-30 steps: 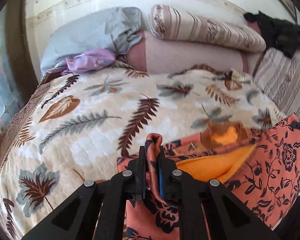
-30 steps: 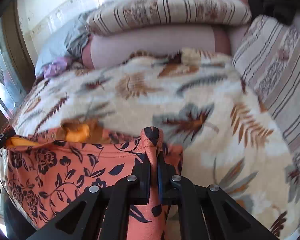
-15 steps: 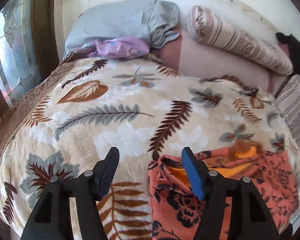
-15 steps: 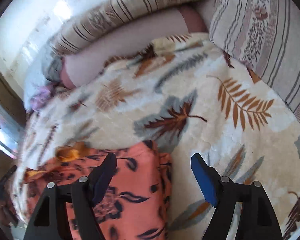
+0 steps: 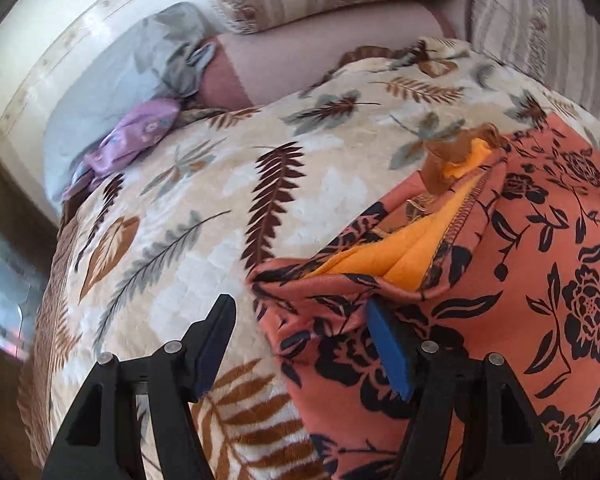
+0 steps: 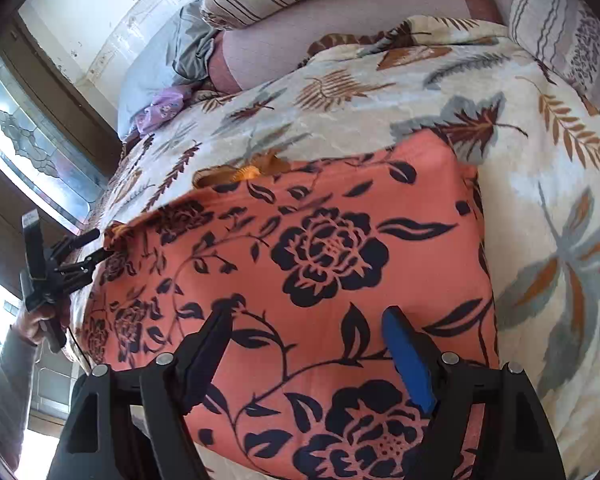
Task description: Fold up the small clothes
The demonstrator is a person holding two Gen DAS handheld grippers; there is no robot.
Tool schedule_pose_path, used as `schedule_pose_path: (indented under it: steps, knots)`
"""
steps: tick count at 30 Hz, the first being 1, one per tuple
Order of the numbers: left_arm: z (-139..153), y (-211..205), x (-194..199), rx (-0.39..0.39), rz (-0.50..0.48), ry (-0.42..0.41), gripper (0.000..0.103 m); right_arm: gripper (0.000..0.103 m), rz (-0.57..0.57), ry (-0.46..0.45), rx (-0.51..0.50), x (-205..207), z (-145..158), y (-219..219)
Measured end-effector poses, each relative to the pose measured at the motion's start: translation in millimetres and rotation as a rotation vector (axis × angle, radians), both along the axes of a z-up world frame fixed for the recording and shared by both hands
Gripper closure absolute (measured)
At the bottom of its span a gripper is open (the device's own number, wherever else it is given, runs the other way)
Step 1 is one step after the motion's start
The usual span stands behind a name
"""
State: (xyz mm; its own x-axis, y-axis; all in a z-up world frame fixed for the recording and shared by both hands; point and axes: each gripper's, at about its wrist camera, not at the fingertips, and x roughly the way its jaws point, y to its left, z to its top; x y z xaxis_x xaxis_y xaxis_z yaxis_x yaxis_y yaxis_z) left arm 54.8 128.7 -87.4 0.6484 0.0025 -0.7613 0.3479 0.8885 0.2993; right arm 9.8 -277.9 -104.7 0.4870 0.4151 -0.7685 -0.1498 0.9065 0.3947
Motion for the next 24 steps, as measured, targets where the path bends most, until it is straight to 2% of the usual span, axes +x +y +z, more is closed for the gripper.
schedule_pose_path:
  steps: [1, 3, 6, 8, 10, 11, 12, 13, 14, 15, 16, 17, 18, 20, 22, 24]
  knots:
    - [1, -1, 3, -0.001, 0.000, 0.004, 0.037, 0.023, -0.002, -0.003, 0.007, -1, -1, -2]
    - [5, 7, 16, -0.108, 0.053, 0.066, 0.099, 0.023, -0.002, -0.003, 0.014, 2, -1, -4]
    - [16, 41, 30, -0.327, 0.226, 0.049, 0.102, 0.023, -0.012, 0.002, 0.010, 8, -3, -9]
    - [14, 66, 37, -0.466, 0.334, 0.092, 0.102, 0.023, -0.025, 0.011, 0.029, 11, -4, -13]
    - [10, 70, 36, -0.414, 0.363, 0.096, 0.102, 0.023, -0.032, 0.008, 0.048, 12, -1, -17]
    - [12, 68, 31, -0.400, 0.328, 0.085, 0.102, 0.023, -0.038, 0.000, 0.050, 12, 3, -19]
    - [15, 65, 25, -0.411, 0.283, 0.081, 0.099, 0.023, -0.056, -0.014, 0.060, 14, 8, -25]
    - [18, 61, 18, -0.417, 0.230, 0.078, 0.092, 0.023, -0.077, -0.034, 0.080, 15, 15, -31]
    - [21, 56, 10, -0.408, 0.186, 0.068, 0.055, 0.021, -0.103, -0.060, 0.101, 18, 22, -40]
    - [24, 51, 3, -0.385, 0.149, 0.040, 0.012, 0.014, -0.128, -0.079, 0.103, 22, 28, -47]
    - [27, 48, -4, -0.355, 0.126, -0.014, 0.003, 0.013, -0.154, -0.092, 0.084, 30, 32, -55]
    - [28, 45, -8, -0.329, 0.105, -0.071, 0.003, 0.013, -0.164, -0.094, 0.065, 39, 34, -60]
    - [27, 41, -10, -0.297, 0.090, -0.094, 0.003, 0.013, -0.172, -0.101, 0.042, 51, 34, -65]
    - [19, 38, 2, -0.292, 0.093, -0.050, 0.003, 0.013, -0.176, -0.096, -0.024, 75, 30, -67]
    - [8, 35, 15, -0.310, 0.104, -0.002, 0.004, 0.014, -0.159, -0.050, -0.065, 100, 19, -65]
    - [3, 30, 24, -0.303, 0.112, 0.005, 0.009, 0.014, -0.138, -0.013, -0.109, 118, 6, -57]
